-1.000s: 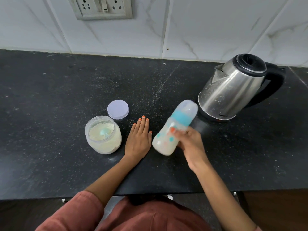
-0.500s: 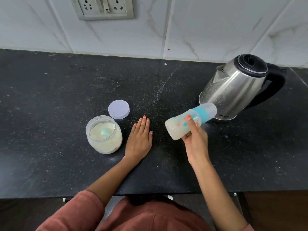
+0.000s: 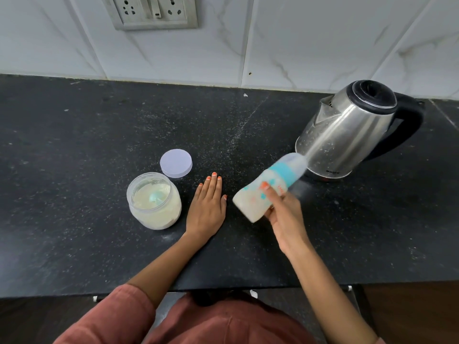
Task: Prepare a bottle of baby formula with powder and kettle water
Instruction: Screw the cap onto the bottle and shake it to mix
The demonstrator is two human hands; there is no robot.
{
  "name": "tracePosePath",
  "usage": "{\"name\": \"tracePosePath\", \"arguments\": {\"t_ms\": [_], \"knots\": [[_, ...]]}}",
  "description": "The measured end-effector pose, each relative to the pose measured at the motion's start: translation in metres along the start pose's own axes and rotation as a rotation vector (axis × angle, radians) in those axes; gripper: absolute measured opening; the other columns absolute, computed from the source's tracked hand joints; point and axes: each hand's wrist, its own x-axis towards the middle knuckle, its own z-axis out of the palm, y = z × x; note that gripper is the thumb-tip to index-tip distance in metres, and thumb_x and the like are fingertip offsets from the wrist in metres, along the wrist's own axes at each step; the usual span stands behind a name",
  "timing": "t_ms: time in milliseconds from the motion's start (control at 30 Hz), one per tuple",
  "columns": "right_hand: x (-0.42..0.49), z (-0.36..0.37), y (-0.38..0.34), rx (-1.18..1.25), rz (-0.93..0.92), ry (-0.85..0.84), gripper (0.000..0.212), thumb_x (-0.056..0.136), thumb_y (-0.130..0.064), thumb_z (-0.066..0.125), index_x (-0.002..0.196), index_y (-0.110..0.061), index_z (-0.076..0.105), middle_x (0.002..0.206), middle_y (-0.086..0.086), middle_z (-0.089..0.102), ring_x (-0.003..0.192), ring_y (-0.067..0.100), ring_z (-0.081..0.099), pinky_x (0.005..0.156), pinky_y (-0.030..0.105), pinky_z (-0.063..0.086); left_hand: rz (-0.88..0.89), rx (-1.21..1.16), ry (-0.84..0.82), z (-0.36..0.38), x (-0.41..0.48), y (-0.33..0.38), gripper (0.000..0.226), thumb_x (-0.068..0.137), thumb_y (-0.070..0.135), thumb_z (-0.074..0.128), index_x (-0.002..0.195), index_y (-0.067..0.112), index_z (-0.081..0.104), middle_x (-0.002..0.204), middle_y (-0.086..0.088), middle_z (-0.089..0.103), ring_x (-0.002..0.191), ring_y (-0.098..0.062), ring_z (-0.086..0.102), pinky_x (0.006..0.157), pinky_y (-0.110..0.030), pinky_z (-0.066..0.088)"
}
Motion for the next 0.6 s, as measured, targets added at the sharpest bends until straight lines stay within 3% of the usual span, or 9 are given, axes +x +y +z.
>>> {"name": "tracePosePath", "arguments": {"t_ms": [100,200,300,500,600], "knots": [[-0.009,-0.004,0.005,-0.264,0.058,-0.127,0.016,0.077,-0.007,0.066,0.086,-0.020,0.065,0.080,-0.007,0.073,0.081,0.007,0.068,0.075,0.024,0.056,0.007,0.003,-0.013,0.001,0.000,0.000,0.071,0.085,0.040,-0.002,0.143,0.004,0.019,0.152,-0.012,0.016,0.141,-0.025,0.014,0.112,-0.033,0.004],[0.000,-0.004,-0.002,0.016,0.018,-0.015,0.013,0.080,-0.009,0.062,0.088,-0.019,0.064,0.080,-0.007,0.073,0.079,0.006,0.068,0.073,0.024,0.056,-0.001,0.004,-0.004,0.001,0.000,0.000,0.070,0.086,0.040,-0.001,0.143,0.004,0.019,0.152,-0.012,0.017,0.141,-0.024,0.014,0.112,-0.032,0.004],[0.010,0.001,-0.006,0.267,-0.053,0.160,0.014,0.087,-0.012,0.057,0.094,-0.024,0.058,0.094,-0.006,0.067,0.087,0.007,0.065,0.078,0.026,0.055,-0.002,0.015,-0.009,0.001,0.000,0.000,0.070,0.086,0.040,-0.002,0.143,0.005,0.018,0.153,-0.011,0.015,0.141,-0.022,0.013,0.113,-0.032,0.004],[-0.012,-0.001,0.009,-0.231,0.071,-0.119,0.014,0.074,-0.010,0.067,0.084,-0.020,0.065,0.083,-0.006,0.072,0.078,0.006,0.069,0.074,0.024,0.056,0.007,0.006,-0.029,0.001,0.001,0.000,0.071,0.085,0.040,-0.002,0.143,0.003,0.019,0.152,-0.013,0.016,0.141,-0.025,0.014,0.113,-0.035,0.006],[-0.001,-0.002,-0.001,0.003,0.025,-0.019,0.013,0.076,-0.012,0.064,0.088,-0.018,0.064,0.080,-0.006,0.073,0.078,0.006,0.069,0.073,0.024,0.057,-0.007,-0.004,-0.016,0.000,0.001,0.000,0.066,0.089,0.038,0.006,0.141,0.002,0.026,0.150,-0.014,0.023,0.139,-0.027,0.022,0.112,-0.037,0.012]]}}
